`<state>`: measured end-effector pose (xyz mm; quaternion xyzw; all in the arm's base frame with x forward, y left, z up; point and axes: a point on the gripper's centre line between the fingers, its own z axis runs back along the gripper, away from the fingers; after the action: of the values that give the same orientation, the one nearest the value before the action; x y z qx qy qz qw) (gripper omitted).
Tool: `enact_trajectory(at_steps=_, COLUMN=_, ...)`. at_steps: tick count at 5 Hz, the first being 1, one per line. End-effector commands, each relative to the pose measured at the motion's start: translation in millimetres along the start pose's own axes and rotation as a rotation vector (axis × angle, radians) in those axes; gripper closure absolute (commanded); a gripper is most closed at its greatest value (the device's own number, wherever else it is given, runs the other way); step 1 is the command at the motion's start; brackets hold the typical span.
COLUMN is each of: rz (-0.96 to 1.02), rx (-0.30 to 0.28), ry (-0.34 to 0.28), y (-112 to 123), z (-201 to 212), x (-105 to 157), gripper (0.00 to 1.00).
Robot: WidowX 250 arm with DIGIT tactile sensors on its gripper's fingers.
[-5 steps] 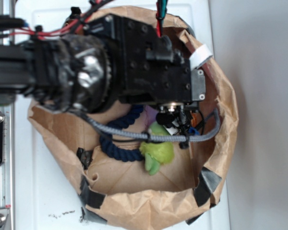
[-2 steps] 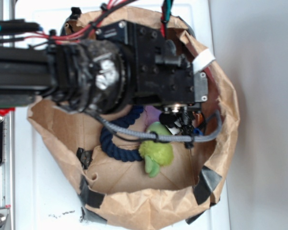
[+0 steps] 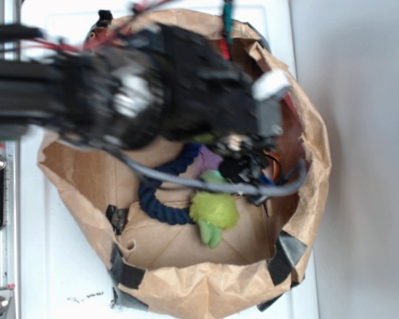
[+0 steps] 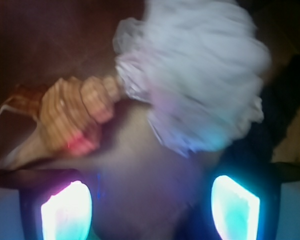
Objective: Grab the blue rope.
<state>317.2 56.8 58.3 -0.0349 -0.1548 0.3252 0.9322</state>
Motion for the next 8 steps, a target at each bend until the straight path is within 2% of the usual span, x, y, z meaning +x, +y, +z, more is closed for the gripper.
enact_trajectory(at_steps=1, rz=0.034, rx=-0.078, ry=-0.026, y=14.4, z=54.9, x=11.6, gripper=0.0)
enact_trajectory(at_steps=6, rz=0.025, rx=0.016, ry=-0.023, y=-8.9, z=-3.3, x=4.6, gripper=0.0)
enact_trajectory(at_steps=8, rz=-0.034, rx=0.049, ry=-0.085, y=-4.6, z=-29.7, x=-5.3, gripper=0.0)
